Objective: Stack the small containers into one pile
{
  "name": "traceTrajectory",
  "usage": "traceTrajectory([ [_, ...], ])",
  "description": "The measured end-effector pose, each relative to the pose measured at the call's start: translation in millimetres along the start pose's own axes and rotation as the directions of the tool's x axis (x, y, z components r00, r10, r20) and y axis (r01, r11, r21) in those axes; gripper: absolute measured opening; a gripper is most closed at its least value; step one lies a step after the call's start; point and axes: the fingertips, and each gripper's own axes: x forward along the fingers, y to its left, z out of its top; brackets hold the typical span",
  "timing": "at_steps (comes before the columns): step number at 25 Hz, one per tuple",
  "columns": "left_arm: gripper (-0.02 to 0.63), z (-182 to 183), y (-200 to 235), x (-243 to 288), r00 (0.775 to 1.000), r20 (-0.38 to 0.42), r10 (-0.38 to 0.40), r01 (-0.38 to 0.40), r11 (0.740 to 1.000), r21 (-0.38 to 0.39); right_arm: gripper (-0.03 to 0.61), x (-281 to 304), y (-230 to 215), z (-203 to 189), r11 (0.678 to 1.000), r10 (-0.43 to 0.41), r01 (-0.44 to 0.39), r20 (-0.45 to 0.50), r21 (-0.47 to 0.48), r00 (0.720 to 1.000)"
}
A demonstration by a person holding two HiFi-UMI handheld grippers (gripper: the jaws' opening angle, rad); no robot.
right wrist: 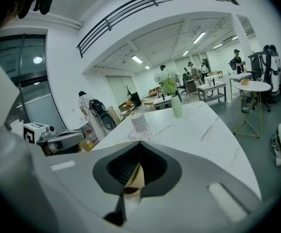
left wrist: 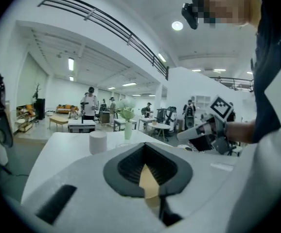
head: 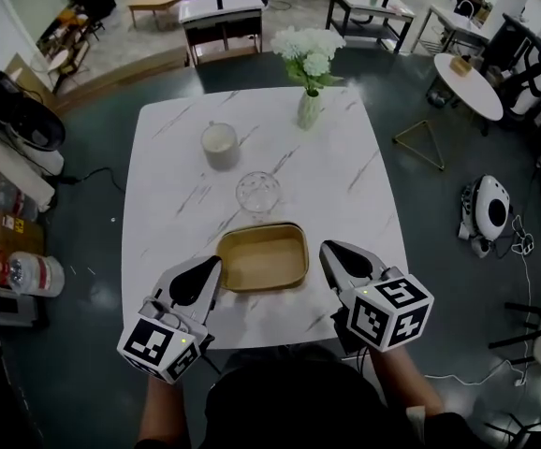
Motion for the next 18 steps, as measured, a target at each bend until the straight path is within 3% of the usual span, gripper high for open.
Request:
traceTrajectory([
  [2,-0.002,6,5,-4,0.998,0.031,0.063,-0.062,0.997,-0.037,0.000,-1,4,3,1.000,0.018,-0.018,0.011,-0.013,1.000],
  [5,-0.003,9,15,-10,0.981,0.043,0.189,-0.189,0.982,-0.022,0.000,-3,9,7,0.999,0.040,-0.039,0.031,-0.031,0.999],
  [9,-0.002,3,28,-14,0.952,0.013,0.307,-0.306,0.951,-0.042,0.000,-3,11,10,0.997,0.048,-0.046,0.039,-0.057,0.998],
  [15,-0.002,-21,41,-20,0.908,-0.107,0.406,-0.414,0.907,-0.072,0.000,-3,8,11,0.995,0.044,-0.041,0.035,-0.090,0.998],
  [18,-0.002,-27,45,-23,0.898,-0.128,0.421,-0.433,0.897,-0.088,0.000,-3,5,9,0.996,0.044,-0.041,0.033,-0.081,0.998],
])
